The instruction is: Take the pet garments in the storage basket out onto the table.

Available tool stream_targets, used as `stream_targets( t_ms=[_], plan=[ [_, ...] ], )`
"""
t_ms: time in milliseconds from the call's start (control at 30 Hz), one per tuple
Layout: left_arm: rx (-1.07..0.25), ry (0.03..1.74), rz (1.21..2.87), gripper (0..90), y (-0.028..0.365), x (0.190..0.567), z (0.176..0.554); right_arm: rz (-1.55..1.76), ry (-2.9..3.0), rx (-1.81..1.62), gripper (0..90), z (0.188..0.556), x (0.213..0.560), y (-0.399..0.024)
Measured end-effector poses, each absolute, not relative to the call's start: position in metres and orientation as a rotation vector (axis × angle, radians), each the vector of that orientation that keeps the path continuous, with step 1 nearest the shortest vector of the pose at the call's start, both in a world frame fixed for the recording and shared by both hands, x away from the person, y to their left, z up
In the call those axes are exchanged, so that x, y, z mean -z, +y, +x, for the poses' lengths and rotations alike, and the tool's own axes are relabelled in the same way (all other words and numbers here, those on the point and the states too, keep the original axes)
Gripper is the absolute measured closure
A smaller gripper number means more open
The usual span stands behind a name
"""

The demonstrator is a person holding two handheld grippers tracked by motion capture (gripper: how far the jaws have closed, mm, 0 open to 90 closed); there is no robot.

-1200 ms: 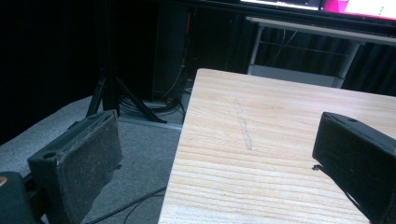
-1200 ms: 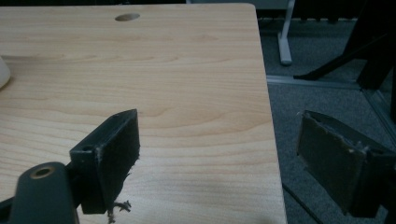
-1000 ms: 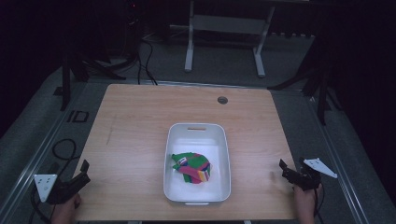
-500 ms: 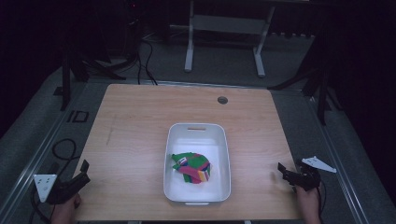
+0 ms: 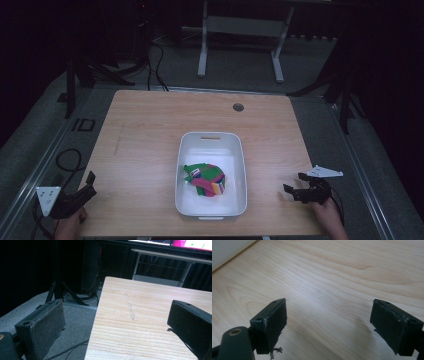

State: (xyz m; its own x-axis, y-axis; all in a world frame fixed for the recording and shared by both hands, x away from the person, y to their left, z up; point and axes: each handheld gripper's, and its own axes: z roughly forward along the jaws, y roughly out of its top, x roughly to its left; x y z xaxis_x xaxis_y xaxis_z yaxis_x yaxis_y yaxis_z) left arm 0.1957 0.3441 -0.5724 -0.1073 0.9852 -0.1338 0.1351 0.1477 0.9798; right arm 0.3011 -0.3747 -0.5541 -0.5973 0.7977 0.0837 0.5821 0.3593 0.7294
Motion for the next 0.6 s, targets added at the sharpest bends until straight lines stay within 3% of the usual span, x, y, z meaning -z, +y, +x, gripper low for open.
stream_targets(
  t_ms=[600],
  plan=[
    [-1.098,1.446,1.157,1.8,0.344,0.572,0.196,0.895,2.590,-1.203,13.7,0.303,0.496,-0.312]
  ],
)
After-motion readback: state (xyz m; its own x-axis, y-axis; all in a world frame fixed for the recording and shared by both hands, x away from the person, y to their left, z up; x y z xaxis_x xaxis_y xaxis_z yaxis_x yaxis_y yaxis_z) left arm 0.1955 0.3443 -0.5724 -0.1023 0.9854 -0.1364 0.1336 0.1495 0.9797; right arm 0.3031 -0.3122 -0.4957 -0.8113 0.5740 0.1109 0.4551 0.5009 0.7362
